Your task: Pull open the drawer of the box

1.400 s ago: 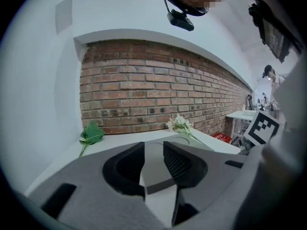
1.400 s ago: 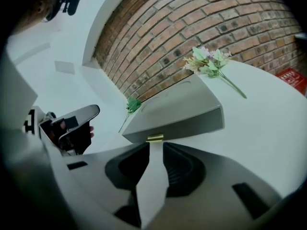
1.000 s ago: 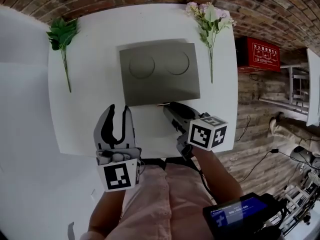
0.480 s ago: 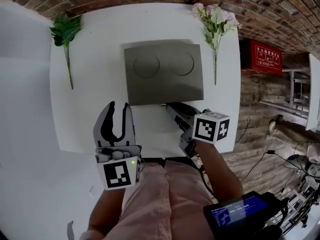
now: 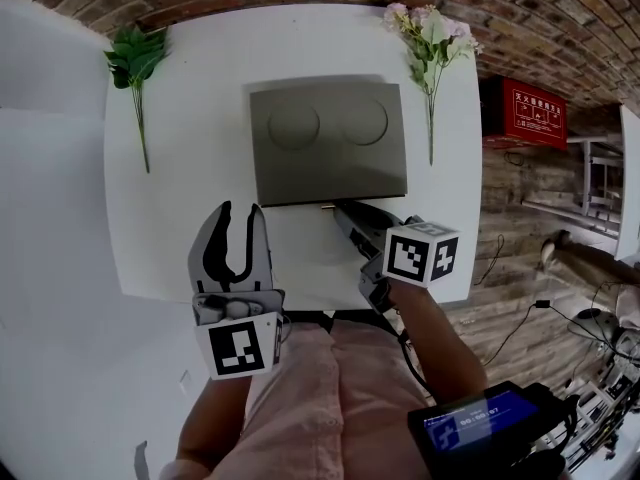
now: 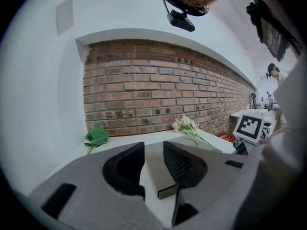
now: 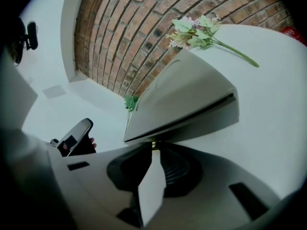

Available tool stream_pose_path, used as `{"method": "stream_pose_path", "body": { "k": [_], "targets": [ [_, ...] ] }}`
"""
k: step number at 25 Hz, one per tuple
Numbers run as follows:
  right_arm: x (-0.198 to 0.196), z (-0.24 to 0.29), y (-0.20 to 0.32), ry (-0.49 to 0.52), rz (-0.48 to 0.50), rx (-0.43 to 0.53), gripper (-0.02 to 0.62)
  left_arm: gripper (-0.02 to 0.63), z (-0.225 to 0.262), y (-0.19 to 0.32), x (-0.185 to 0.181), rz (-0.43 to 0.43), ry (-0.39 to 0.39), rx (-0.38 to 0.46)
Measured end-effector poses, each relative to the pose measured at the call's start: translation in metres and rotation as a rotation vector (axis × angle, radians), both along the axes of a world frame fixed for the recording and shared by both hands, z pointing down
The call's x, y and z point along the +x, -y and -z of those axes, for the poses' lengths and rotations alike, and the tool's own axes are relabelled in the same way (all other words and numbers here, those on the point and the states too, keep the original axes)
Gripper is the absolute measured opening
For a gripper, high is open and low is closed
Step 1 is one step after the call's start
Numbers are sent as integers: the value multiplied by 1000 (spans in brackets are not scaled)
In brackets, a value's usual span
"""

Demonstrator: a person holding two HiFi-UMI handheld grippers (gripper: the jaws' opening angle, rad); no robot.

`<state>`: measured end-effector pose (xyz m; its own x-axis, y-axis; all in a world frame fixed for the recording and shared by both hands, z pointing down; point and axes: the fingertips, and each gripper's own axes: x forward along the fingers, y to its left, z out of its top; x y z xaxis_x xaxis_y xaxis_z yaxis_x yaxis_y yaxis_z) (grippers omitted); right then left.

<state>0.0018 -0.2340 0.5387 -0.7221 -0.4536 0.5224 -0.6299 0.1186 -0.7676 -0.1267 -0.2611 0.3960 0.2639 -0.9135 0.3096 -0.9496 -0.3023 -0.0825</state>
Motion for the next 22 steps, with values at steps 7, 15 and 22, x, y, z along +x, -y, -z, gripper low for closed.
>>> {"method": "stream_pose_path", "body": {
  "k": [7,15,22],
  "targets": [
    [0,0,-9,-8,10,8,60,129,4,-7,1,3,15,15],
    [-1,-2,-22,-9,25,7,58,129,7,-17,3,14,20,22],
    [-1,-3,-30,-11,36,12,57,129,12,-24,11,9,9,34]
  ]
}}
